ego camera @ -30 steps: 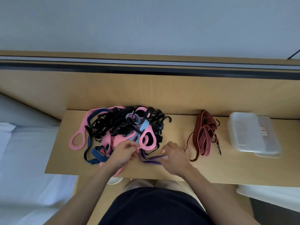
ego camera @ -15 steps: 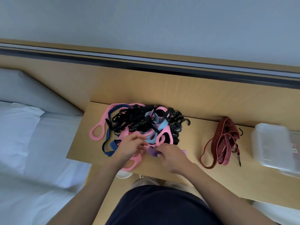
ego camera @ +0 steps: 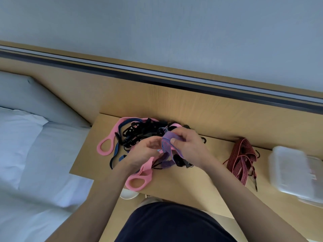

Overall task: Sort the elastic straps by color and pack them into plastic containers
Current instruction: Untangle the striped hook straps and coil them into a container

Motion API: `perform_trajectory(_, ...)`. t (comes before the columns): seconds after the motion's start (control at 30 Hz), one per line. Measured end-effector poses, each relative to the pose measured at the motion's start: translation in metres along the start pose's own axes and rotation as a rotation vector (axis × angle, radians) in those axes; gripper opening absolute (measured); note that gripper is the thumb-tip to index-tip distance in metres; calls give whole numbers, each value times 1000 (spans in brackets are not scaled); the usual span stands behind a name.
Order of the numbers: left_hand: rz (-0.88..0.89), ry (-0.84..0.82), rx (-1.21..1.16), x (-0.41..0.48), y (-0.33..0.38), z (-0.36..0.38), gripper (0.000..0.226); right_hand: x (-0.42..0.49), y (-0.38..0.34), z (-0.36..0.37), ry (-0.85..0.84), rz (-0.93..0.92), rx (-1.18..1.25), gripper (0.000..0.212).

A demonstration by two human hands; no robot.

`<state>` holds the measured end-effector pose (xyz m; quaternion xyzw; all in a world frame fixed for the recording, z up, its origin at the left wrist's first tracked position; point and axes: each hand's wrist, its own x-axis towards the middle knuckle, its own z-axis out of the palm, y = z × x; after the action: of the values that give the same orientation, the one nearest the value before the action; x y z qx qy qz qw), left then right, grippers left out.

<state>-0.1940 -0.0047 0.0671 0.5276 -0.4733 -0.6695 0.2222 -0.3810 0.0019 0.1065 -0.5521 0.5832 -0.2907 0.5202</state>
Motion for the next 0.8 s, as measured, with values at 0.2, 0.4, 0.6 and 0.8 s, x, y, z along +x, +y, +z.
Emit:
perform_trajectory(0.2,69,3,-26,7,1,12,29,8,-48,-26,-3,-41,357,23)
perform_trajectory(0.4,77,20,104,13,8,17,12,11,-76,-35,-42,-196,418,16)
perform_trajectory(0.6,60,110,94,17,14,18,20,12,-65,-35,28,-178,535,17)
perform_trajectory(0.8,51,179,-168,17,28,14,26,13,-21,-23,167,-33,183,17)
